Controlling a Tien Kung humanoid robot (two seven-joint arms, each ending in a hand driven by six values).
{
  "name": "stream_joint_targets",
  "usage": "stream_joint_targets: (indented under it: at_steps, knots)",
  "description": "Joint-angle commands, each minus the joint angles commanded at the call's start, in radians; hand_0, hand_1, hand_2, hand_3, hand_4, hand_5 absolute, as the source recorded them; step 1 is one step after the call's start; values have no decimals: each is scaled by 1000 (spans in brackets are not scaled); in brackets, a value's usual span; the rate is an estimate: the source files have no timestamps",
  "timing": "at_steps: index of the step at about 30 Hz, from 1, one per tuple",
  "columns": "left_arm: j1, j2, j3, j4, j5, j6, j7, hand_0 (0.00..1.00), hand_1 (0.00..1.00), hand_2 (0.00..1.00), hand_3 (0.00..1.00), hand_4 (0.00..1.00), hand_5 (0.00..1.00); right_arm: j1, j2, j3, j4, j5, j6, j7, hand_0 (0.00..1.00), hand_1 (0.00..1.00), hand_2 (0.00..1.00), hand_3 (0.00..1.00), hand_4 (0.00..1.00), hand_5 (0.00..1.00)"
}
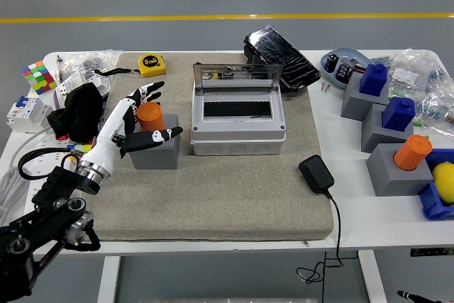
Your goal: Fetch the battery,place it into the box,close the lid of the box
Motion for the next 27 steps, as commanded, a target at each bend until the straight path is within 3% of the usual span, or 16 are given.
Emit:
stream_joint_targets:
  at_steps: [2,3,8,9,14,15,27]
  knots:
    - [-4,-3,5,3,-12,2,-7,745,770,817,817,998,2,0,1,1,0,0,0,0,670,671,678,561,906,510]
    - [-7,-6,9,5,-20,5,-13,546,477,543,640,998,2,0,1,1,1,-1,0,1,670,671,678,561,906,509]
    - [-30,-27,34,43,-95,35,-68,546,477,543,640,998,2,0,2,-4,2,0,-1,2,670,671,678,561,906,509]
    - [-32,-29,36,49,-105,41,-77,487,375,418,486,897,2,0,2,-4,2,0,-1,2,670,671,678,561,906,509]
    - [-44,-42,44,81,-140,69,-115,487,375,418,486,897,2,-1,3,-7,3,1,-2,3,670,671,678,561,907,508]
    - [-46,-44,47,87,-143,73,-121,133,192,274,311,711,2,-1,3,-7,3,1,-2,3,671,671,678,561,907,507]
    - [-77,-61,91,138,-218,92,-196,103,140,248,274,704,2,2,4,-6,3,-1,-2,4,671,671,679,561,907,507]
